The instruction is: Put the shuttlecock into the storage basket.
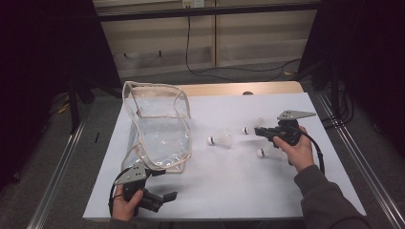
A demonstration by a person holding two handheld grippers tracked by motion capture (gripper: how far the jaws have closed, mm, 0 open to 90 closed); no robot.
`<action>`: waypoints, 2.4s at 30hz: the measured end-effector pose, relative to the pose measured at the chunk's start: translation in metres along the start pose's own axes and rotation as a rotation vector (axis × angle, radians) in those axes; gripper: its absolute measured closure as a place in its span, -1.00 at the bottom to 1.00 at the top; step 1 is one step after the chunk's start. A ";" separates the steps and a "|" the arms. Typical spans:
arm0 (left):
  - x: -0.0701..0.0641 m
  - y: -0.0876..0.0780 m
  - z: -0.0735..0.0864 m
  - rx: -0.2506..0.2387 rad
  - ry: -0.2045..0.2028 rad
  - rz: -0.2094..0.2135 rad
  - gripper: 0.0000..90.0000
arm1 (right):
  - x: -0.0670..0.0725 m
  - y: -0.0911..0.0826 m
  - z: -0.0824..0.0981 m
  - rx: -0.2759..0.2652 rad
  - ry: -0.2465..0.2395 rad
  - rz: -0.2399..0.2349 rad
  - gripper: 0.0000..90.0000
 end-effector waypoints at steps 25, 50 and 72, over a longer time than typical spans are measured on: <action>0.001 -0.001 0.000 -0.005 0.002 0.003 -0.93 | 0.020 0.027 -0.009 0.022 -0.007 -0.048 1.00; 0.001 -0.001 0.000 -0.006 0.008 0.007 -0.93 | 0.028 0.051 -0.011 0.045 -0.002 -0.063 1.00; 0.004 -0.001 0.000 -0.029 -0.006 -0.014 -0.90 | 0.033 0.060 -0.013 0.056 -0.011 -0.077 1.00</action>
Point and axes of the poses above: each handheld gripper's, and its own axes: y roughly forward along the jaws, z roughly out of its underside, x roughly to its left, the point moved 2 cm from there along y, roughly forward along the jaws, and after that the axes turned 13 degrees about x, right-handed, at the moved point
